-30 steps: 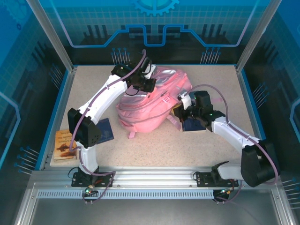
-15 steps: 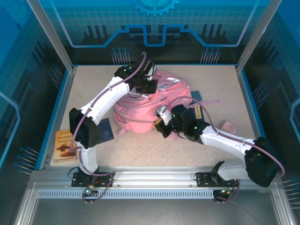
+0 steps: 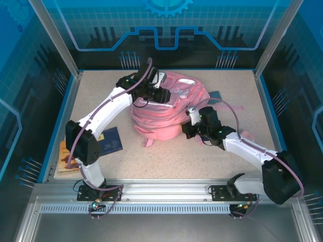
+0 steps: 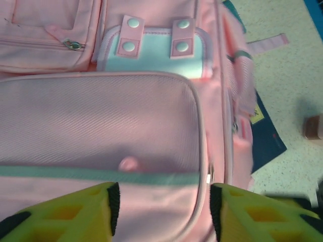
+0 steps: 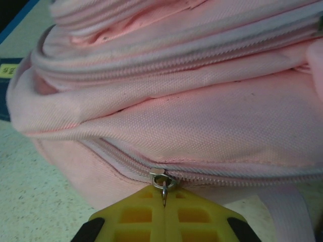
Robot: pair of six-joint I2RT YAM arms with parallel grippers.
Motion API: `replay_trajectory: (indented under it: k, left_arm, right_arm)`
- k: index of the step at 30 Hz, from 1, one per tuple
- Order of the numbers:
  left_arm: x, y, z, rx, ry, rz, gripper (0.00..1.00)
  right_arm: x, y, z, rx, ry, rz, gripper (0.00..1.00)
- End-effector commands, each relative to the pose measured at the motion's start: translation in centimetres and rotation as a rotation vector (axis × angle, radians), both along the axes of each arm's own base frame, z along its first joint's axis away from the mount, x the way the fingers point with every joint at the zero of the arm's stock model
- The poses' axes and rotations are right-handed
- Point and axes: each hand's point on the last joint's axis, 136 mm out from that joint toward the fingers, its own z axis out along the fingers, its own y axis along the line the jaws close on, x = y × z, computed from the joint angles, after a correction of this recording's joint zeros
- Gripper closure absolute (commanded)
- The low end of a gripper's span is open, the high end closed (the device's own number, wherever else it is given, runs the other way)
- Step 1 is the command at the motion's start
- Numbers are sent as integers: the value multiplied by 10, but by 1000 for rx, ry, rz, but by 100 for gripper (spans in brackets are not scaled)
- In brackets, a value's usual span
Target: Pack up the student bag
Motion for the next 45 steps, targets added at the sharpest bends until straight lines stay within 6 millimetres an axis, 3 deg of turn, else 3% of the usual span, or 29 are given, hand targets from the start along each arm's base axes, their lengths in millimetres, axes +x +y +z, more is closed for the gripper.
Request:
replay_trajectory:
  k: [1, 5, 8, 17, 22, 29, 35, 36, 41, 43, 45]
  left_arm:
    - [-23, 0, 6, 17, -53, -170, 44]
    - [-32, 4, -13, 113, -99, -276, 43]
    - [-28, 2, -27, 187, -123, -341, 42]
    - [-16, -32, -73, 338, -137, -529, 41]
    - [-6, -44, -84, 358, -150, -564, 42]
    - [23, -41, -93, 445, -221, -508, 57]
    - [19, -46, -101, 420, -198, -537, 54]
    - [19, -46, -103, 420, -193, -539, 56]
    - [29, -49, -102, 393, -209, -460, 91]
    - [34, -51, -94, 356, -215, -396, 99]
    - [37, -53, -86, 312, -213, -332, 100]
  right_arm:
    - [21, -12, 10, 35, 14, -38, 100]
    - [38, -24, 8, 29, 31, -47, 100]
    - [46, -30, 11, 21, 28, -47, 100]
    - [53, -31, 17, 40, 36, -30, 100]
    - [52, -30, 17, 45, 41, -21, 100]
    - [49, -28, 18, 47, 38, -2, 100]
    - [41, -28, 15, 50, 47, 8, 100]
    - [40, -28, 14, 51, 50, 9, 100]
    - [22, -18, 6, 54, 65, 48, 100]
    - [11, -9, 1, 56, 70, 70, 100]
    - [-3, 4, -3, 54, 64, 99, 100]
